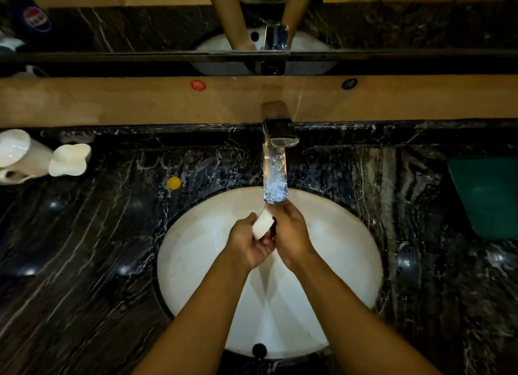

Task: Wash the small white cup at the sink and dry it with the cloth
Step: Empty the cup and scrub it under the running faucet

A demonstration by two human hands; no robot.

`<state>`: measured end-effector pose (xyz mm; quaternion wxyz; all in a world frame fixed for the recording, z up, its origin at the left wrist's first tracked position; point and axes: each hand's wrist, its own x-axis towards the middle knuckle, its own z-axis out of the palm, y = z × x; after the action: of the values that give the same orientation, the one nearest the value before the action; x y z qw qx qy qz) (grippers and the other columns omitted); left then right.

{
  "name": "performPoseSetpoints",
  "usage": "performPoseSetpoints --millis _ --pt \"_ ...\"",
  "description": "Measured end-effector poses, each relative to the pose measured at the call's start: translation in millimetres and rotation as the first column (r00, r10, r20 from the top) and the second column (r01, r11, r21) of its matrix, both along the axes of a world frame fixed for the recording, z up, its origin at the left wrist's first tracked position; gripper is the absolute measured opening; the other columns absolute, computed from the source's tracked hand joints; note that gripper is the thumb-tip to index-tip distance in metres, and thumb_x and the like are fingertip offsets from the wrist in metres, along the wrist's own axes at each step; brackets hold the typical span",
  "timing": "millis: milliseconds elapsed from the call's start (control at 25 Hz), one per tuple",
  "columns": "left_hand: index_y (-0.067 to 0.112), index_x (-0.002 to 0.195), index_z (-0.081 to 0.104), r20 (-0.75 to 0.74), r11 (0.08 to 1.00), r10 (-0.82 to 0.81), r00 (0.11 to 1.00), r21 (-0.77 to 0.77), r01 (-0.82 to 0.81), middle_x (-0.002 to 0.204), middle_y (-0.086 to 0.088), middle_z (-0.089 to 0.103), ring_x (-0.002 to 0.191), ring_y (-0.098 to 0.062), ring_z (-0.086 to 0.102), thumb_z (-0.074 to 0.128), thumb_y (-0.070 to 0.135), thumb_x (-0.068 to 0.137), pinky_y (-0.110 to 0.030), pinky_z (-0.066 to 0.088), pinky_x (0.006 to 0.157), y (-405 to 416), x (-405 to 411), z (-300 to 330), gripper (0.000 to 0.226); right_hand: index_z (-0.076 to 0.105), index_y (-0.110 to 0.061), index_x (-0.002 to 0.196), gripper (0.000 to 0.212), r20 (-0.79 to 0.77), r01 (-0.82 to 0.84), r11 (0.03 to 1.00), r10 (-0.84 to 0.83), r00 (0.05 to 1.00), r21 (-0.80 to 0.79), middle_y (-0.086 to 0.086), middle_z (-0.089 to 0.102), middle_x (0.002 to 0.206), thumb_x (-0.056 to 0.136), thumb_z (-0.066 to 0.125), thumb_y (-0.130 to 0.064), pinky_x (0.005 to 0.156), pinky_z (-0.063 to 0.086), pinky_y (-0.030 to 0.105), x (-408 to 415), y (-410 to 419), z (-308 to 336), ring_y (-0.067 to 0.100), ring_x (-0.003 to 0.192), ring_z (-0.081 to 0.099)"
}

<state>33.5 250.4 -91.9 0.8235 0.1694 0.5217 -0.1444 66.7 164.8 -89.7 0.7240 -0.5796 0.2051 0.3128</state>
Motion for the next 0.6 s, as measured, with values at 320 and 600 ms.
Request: performPoseSetpoints --millis 320,600 --pt "0.014 0.070 0.065 0.065 0.961 -0.255 0.965 0.130 0.246 0.055 -0.001 0.052 0.044 -0.009 0.037 0.051 0.031 0.098 -0.020 0.027 0.043 4.5 6.1 3.3 0.036 0.062 -0.011 0.092 0.011 -0.123 -0.034 0.999 0.039 0.992 0.041 0.004 0.055 0.063 0.093 0.051 -0.009 0.049 0.037 0.029 11.4 -2.6 20.9 0.016 0.054 0.049" --pt "0.008 0.086 0.063 0.038 0.975 -0.169 0.985 0.155 0.162 0.062 -0.007 0.064 0.058 -0.021 0.054 0.048 0.020 0.089 -0.027 0.038 0.055 3.4 2.1 6.2 0.020 0.067 -0.015 0.082 0.023 -0.027 -0.033 0.976 0.028 0.999 -0.216 0.007 0.072 0.075 0.097 0.050 -0.011 0.066 0.051 0.035 10.4 6.1 16.7 0.029 0.074 0.068"
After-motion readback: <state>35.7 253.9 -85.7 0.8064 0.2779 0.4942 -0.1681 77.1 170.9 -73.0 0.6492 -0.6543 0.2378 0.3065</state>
